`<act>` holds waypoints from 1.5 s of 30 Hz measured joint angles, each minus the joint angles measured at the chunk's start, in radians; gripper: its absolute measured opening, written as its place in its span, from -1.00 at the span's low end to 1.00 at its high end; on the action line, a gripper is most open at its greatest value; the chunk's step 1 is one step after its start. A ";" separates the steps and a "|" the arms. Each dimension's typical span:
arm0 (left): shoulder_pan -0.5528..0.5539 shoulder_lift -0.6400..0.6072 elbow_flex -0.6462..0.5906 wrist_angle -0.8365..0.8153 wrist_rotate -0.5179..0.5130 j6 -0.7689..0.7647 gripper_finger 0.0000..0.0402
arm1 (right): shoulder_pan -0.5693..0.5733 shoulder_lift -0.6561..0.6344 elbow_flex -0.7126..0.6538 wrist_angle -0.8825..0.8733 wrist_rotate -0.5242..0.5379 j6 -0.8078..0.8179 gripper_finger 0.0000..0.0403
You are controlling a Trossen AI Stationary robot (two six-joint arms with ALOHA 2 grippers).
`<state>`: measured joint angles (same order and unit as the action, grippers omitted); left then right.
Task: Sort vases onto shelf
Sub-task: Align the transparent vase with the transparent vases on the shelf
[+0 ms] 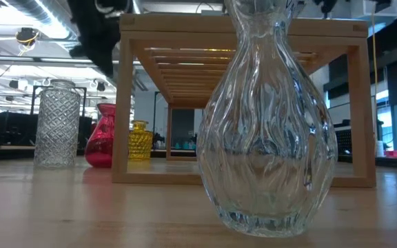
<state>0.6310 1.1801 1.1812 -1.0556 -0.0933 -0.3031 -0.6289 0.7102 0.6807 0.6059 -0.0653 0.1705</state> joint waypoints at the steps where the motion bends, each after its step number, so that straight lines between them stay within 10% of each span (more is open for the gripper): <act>1: 0.032 0.014 0.000 0.012 -0.006 0.046 -0.95 | 0.000 -0.017 0.000 -0.014 0.013 0.016 0.32; 17: 0.336 0.227 0.000 0.016 0.084 0.263 0.02 | 0.000 -0.078 0.000 -0.028 0.050 0.177 0.32; 45: 0.346 0.228 0.000 0.135 0.070 0.280 0.23 | 0.001 -0.031 -0.001 -0.028 0.064 0.278 0.32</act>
<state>0.9771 1.4078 1.1812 -0.9204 -0.0231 -0.0228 -0.6281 0.6792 0.6800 0.5777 -0.0017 0.4488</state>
